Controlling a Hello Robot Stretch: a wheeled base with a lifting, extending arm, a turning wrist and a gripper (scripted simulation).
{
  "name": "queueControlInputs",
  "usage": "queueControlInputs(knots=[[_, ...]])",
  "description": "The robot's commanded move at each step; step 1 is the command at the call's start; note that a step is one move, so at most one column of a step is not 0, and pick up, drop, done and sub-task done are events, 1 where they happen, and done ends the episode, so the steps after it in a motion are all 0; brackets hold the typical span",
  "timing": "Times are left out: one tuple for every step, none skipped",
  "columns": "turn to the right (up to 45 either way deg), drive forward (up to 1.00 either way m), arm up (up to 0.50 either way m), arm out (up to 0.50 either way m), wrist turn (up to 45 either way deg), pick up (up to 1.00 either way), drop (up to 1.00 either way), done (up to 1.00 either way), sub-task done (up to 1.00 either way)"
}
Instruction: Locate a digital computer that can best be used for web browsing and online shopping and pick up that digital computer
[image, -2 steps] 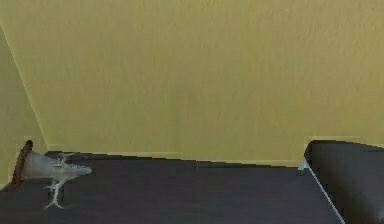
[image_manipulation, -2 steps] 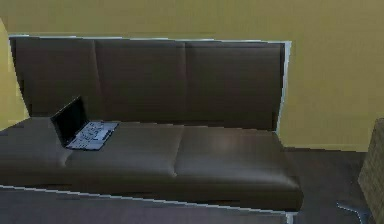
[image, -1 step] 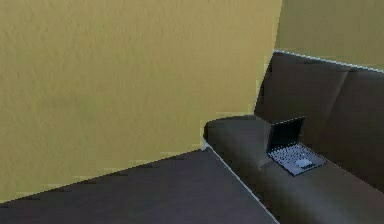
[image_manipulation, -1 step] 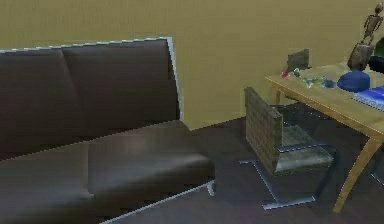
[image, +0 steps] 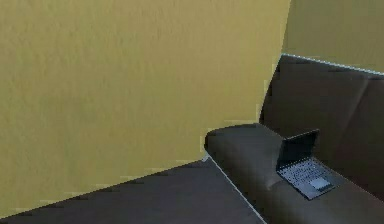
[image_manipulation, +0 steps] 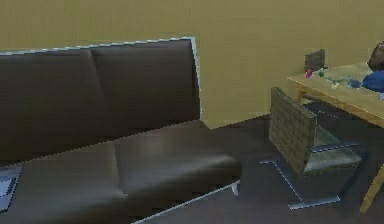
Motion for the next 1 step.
queueControlInputs(knots=[[45.0, 0.00, 0.00, 0.00, 0.0, 0.00, 0.00, 0.00, 0.00]])
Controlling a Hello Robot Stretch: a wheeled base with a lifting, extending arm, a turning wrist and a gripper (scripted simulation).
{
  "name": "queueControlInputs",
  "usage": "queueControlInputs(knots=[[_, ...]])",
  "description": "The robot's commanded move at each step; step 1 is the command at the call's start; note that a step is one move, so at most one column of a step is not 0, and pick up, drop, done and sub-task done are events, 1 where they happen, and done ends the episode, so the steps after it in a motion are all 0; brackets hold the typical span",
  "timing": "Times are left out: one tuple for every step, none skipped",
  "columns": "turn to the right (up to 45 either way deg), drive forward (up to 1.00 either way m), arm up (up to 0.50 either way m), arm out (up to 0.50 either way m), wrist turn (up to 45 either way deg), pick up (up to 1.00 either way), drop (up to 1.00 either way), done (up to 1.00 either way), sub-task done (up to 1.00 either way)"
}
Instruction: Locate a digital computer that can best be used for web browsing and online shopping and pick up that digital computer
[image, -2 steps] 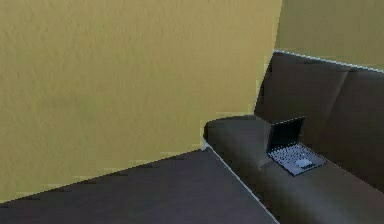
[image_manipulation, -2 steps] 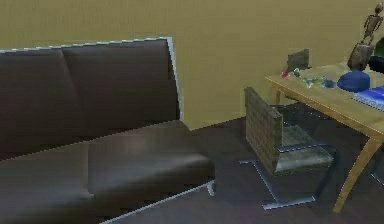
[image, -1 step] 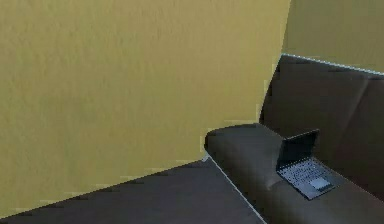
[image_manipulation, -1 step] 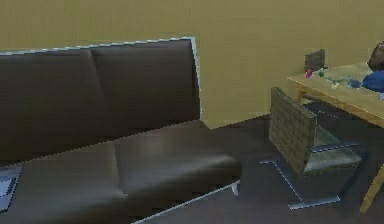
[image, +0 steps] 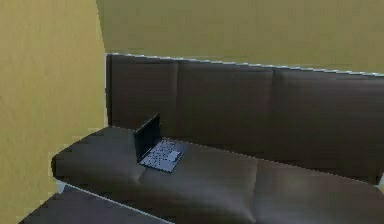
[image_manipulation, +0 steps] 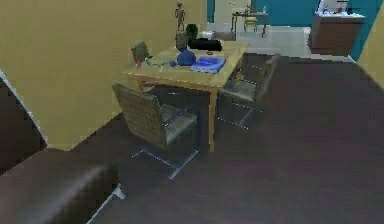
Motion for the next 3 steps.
queueControlInputs(knots=[[45.0, 0.00, 0.00, 0.00, 0.0, 0.00, 0.00, 0.00, 0.00], [3.0, 0.00, 0.00, 0.00, 0.0, 0.00, 0.00, 0.00, 0.00], [0.0, 0.20, 0.00, 0.00, 0.0, 0.00, 0.00, 0.00, 0.00]])
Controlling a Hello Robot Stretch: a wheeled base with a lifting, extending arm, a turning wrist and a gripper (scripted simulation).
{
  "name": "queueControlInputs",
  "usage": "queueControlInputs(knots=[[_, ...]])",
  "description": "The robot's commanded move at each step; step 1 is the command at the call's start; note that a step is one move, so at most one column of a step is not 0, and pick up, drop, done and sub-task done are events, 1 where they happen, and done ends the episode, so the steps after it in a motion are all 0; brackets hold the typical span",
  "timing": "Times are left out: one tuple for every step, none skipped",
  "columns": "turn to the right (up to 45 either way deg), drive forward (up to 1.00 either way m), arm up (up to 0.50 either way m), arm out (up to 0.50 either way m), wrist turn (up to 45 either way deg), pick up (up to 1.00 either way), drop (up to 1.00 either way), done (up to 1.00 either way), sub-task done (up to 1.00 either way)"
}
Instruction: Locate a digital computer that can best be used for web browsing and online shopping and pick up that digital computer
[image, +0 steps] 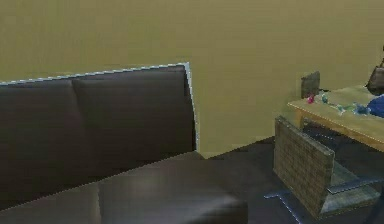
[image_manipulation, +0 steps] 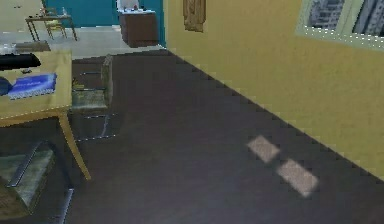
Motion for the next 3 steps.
queueControlInputs(knots=[[-45.0, 0.00, 0.00, 0.00, 0.0, 0.00, 0.00, 0.00, 0.00], [-45.0, 0.00, 0.00, 0.00, 0.0, 0.00, 0.00, 0.00, 0.00], [-45.0, 0.00, 0.00, 0.00, 0.0, 0.00, 0.00, 0.00, 0.00]])
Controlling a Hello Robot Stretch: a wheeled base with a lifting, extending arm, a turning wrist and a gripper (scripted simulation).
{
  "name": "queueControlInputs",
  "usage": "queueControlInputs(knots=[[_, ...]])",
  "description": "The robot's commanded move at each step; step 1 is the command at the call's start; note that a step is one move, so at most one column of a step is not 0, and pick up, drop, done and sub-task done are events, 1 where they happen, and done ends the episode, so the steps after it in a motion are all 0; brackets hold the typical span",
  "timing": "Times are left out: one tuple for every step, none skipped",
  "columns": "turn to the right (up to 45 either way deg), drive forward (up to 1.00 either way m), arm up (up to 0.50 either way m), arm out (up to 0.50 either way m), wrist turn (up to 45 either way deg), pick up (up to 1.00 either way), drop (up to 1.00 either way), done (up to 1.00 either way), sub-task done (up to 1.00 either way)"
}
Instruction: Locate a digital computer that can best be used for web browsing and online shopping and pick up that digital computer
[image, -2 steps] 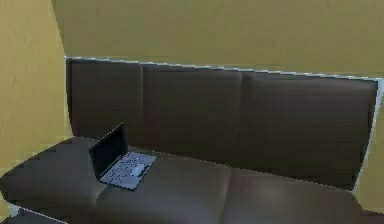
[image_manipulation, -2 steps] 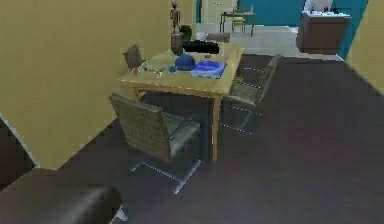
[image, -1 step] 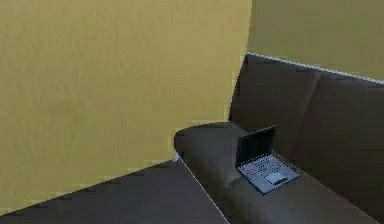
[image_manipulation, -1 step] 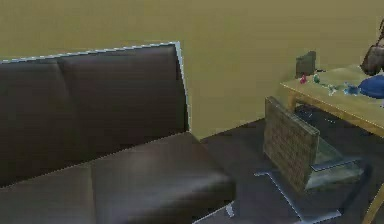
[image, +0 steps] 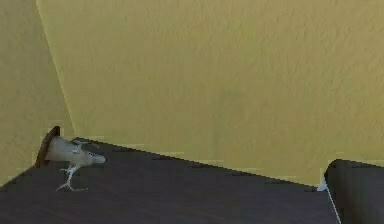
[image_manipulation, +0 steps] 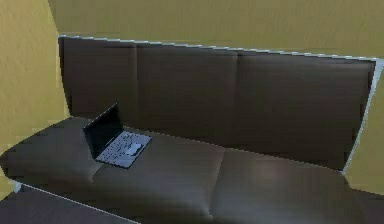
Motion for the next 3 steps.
queueControlInputs(knots=[[-18.0, 0.00, 0.00, 0.00, 0.0, 0.00, 0.00, 0.00, 0.00], [45.0, 0.00, 0.00, 0.00, 0.0, 0.00, 0.00, 0.00, 0.00], [33.0, 0.00, 0.00, 0.00, 0.0, 0.00, 0.00, 0.00, 0.00]])
